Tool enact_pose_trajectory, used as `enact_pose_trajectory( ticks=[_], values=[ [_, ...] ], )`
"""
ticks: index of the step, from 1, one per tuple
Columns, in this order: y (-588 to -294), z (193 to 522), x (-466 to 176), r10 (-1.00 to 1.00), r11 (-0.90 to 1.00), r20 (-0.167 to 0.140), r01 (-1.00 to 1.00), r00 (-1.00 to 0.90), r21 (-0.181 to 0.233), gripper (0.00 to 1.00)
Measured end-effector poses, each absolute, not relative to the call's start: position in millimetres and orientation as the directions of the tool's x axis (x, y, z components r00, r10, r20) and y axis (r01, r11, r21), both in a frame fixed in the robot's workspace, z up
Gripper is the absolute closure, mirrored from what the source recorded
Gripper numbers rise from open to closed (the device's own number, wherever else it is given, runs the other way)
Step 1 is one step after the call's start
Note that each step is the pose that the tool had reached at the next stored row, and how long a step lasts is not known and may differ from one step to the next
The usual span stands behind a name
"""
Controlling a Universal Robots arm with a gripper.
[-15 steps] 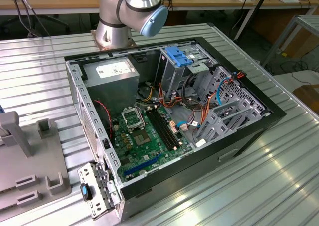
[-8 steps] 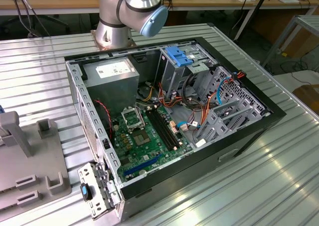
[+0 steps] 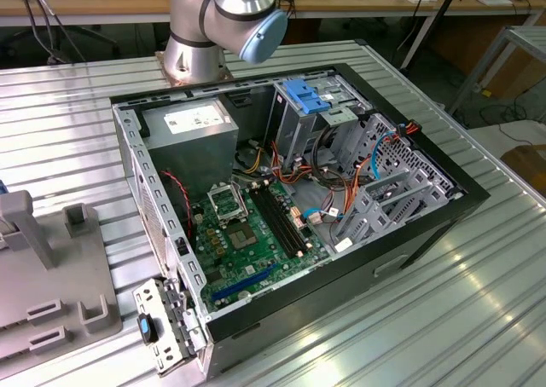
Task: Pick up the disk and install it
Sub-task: 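Pick up the disk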
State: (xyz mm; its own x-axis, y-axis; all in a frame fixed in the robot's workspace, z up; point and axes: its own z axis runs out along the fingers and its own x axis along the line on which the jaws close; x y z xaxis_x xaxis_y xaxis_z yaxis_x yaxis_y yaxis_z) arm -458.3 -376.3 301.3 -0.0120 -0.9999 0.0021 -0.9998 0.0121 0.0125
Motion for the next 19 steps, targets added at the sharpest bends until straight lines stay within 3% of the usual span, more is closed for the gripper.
enact_pose_trajectory(
  ticks=[4,19],
  values=[
    [-376.0,308.7,-458.2,-1.0,0.012,0.003,-1.0,-0.012,0.012,0.63],
    [-376.0,408.8,-458.2,-1.0,0.012,0.003,-1.0,-0.012,0.012,0.63]
  ],
)
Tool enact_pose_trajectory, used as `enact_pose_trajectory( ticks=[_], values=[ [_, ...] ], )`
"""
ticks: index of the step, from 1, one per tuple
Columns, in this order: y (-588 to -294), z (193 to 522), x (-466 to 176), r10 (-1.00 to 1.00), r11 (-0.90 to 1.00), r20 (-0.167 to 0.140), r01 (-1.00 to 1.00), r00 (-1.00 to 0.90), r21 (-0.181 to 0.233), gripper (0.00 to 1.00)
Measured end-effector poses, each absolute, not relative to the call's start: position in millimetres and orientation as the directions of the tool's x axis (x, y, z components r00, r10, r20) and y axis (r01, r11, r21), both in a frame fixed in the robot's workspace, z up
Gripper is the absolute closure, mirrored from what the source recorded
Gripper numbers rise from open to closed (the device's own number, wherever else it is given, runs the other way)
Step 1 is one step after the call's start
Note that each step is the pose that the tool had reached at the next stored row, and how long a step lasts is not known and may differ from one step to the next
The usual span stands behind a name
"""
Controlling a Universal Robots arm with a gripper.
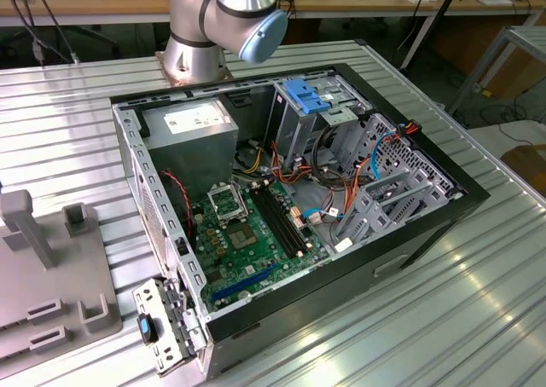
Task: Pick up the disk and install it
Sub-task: 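Pick up the disk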
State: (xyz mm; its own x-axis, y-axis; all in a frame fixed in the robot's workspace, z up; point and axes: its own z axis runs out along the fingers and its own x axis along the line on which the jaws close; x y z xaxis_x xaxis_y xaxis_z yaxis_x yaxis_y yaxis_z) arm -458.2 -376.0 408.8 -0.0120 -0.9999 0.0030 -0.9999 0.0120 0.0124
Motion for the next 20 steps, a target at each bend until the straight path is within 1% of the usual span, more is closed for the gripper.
enact_pose_trajectory(
  ticks=[2,9,12,15,20],
  values=[
    [-376.0,431.9,-458.2,-1.0,0.012,0.003,-1.0,-0.012,0.012,0.63],
    [-376.0,474.2,-458.2,-1.0,0.012,0.003,-1.0,-0.012,0.012,0.63],
    [-376.0,506.1,-458.2,-1.0,0.012,0.005,-1.0,-0.012,0.012,0.63],
    [-376.0,531.1,-458.2,-1.0,0.012,0.007,-1.0,-0.012,0.012,0.63],
    [-375.9,534.4,-458.1,-1.0,0.012,0.007,-1.0,-0.012,0.012,0.63]
  ],
)
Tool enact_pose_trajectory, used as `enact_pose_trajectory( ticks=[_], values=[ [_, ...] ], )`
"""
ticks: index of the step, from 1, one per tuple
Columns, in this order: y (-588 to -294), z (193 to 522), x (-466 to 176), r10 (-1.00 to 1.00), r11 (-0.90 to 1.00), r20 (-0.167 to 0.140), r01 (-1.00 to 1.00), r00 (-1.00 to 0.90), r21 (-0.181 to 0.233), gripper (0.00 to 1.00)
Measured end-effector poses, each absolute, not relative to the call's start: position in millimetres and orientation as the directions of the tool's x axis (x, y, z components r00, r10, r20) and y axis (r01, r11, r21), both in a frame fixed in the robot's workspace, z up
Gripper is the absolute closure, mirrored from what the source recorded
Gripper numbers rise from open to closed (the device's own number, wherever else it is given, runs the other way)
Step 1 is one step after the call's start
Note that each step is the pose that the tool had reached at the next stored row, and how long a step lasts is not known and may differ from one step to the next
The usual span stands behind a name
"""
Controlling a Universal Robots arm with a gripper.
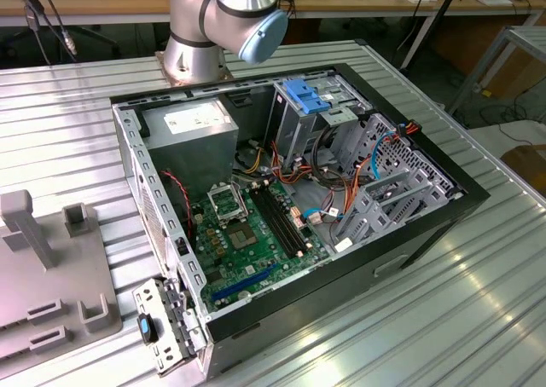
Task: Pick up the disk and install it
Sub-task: 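Pick up the disk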
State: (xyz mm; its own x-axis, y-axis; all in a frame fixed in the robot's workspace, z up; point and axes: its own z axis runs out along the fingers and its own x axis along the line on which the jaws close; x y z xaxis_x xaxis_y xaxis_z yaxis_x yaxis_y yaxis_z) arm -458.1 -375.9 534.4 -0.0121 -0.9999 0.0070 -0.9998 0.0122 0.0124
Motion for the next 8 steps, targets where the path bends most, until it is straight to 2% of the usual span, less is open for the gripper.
enact_pose_trajectory(
  ticks=[8],
  values=[
    [-376.2,530.4,-433.9,-1.0,0.013,0.007,-1.0,-0.013,0.01,0.63]
  ],
)
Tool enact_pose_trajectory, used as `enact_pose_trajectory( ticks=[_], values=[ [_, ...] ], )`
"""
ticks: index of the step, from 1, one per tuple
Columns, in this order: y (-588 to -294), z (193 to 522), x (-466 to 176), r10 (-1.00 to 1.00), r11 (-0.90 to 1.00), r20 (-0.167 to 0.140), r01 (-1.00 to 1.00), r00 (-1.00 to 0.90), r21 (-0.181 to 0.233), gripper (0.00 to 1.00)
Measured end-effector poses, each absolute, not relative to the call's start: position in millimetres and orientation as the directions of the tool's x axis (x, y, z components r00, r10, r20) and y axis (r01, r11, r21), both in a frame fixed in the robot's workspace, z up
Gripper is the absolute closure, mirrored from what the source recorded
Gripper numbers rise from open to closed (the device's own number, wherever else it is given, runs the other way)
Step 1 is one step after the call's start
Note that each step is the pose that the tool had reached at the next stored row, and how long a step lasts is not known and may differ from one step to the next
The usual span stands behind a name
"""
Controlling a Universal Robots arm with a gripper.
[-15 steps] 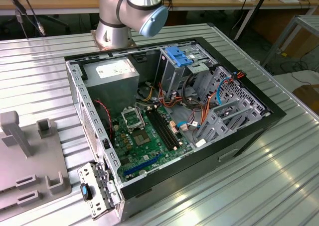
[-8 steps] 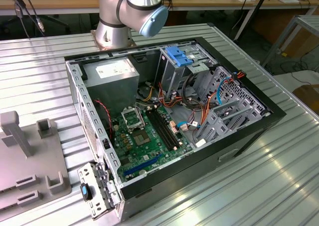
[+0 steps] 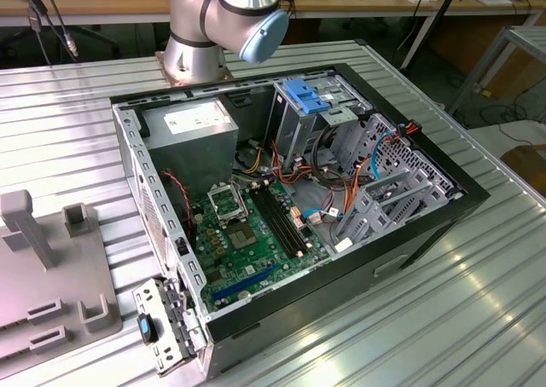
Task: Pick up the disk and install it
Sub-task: 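Pick up the disk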
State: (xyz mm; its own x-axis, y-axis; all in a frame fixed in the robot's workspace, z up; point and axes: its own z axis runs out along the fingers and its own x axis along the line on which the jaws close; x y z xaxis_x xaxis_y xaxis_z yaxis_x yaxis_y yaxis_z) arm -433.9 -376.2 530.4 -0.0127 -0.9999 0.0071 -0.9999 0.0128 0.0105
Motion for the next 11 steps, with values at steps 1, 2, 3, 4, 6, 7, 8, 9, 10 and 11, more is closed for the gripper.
enact_pose_trajectory(
  ticks=[1,2,3,4,6,7,8,9,10,11],
  values=[
    [-376.9,529.7,-433.6,-1.0,0.013,0.007,-1.0,-0.013,0.01,0.63],
    [-377.5,529.2,-433.3,-1.0,0.014,0.007,-1.0,-0.014,0.009,0.63],
    [-379.0,528.6,-432.5,-1.0,0.014,0.007,-1.0,-0.014,0.009,0.63],
    [-379.4,528.3,-430.1,-1.0,0.015,0.008,-1.0,-0.015,0.009,0.63],
    [-379.5,527.6,-418.0,-1.0,0.015,0.009,-1.0,-0.015,0.009,0.63],
    [-379.5,527.5,-413.2,-1.0,0.015,0.009,-1.0,-0.015,0.009,0.63],
    [-379.5,527.1,-404.1,-1.0,0.015,0.01,-1.0,-0.015,0.009,0.63],
    [-379.5,526.9,-394.2,-1.0,0.015,0.01,-1.0,-0.015,0.009,0.63],
    [-379.5,526.5,-383.7,-1.0,0.015,0.01,-1.0,-0.015,0.009,0.63],
    [-379.5,526.2,-376.8,-1.0,0.015,0.01,-1.0,-0.015,0.009,0.63]
  ],
)
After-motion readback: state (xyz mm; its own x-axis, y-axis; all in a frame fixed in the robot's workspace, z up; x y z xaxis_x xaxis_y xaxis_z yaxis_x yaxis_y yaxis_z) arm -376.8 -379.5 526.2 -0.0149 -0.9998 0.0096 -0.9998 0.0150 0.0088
